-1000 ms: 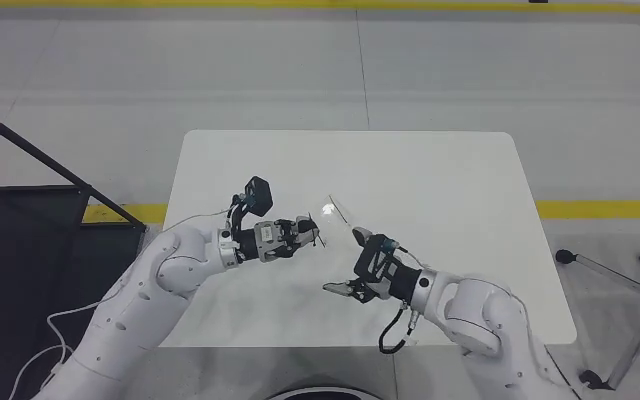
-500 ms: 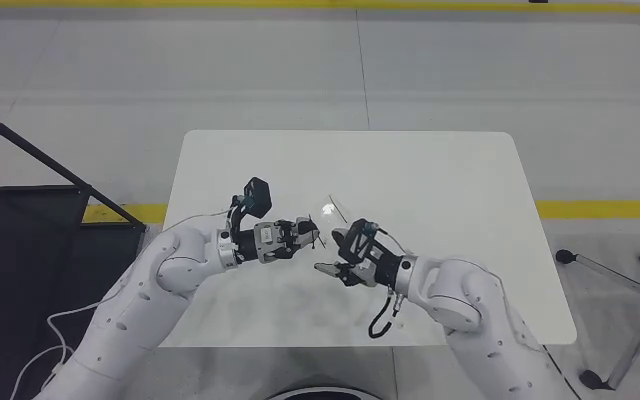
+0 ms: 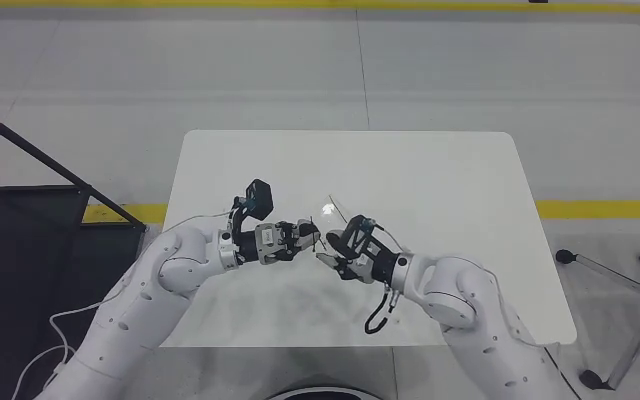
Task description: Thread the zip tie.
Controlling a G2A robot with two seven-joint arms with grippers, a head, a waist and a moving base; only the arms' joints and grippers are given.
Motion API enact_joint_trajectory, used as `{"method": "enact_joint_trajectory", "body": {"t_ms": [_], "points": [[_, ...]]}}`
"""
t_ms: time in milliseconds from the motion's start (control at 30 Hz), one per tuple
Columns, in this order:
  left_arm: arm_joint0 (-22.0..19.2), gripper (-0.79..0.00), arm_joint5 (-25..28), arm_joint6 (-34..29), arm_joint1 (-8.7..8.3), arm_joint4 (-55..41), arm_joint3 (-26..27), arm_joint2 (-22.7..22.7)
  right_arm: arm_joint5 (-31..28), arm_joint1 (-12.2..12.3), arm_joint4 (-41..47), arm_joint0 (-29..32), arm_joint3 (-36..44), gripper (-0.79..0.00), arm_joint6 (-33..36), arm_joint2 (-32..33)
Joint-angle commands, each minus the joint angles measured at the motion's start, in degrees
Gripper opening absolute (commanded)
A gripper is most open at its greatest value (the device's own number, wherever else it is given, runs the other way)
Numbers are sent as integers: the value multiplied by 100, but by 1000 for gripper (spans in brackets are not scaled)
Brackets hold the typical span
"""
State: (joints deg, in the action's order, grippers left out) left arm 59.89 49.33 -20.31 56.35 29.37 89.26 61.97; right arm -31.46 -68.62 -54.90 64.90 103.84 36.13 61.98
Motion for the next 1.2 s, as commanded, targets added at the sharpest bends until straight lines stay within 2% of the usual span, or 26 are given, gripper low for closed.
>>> {"method": "enact_joint_trajectory", "body": {"t_ms": [0, 33, 167, 533, 567, 600, 667, 700, 733, 833, 1100, 1167], "points": [[3, -785, 12, 1, 3, -4, -11, 1, -4, 3, 7, -10, -10, -566, -9, -7], [1, -785, 24, -4, 5, -15, -16, -1, -5, 5, 9, -15, -15, -637, -12, -10], [-7, -785, 39, -17, 11, -31, -32, 5, 2, 12, 28, -28, -27, -785, -7, -23], [15, -785, 86, -4, 26, -36, -49, 20, -11, 37, 56, -38, -33, -785, -42, -35], [19, -751, 91, -4, 27, -58, -53, 18, -8, 39, 55, -36, -32, -785, -53, -33], [21, -557, 110, -18, 29, -90, -56, 10, -8, 41, 58, -33, -31, -785, -63, -32], [12, -394, 152, -38, 29, -156, -73, 15, -2, 47, 72, -27, -33, -785, -91, -17], [10, -268, 157, -54, 29, -175, -83, 18, -6, 50, 84, -23, -34, -785, -107, -11], [7, -209, 159, -62, 29, -196, -87, 22, -2, 53, 89, -19, -36, -785, -127, 0], [7, -151, 176, -93, 29, -235, -100, 27, 14, 61, 113, 0, -32, -785, -179, 21], [49, -160, 338, -100, 9, -419, -194, 137, -61, 92, 262, 46, -49, -785, -290, 126], [94, -166, 538, -76, -10, -611, -251, 206, -145, 103, 366, 52, -75, -785, -298, 161]]}}
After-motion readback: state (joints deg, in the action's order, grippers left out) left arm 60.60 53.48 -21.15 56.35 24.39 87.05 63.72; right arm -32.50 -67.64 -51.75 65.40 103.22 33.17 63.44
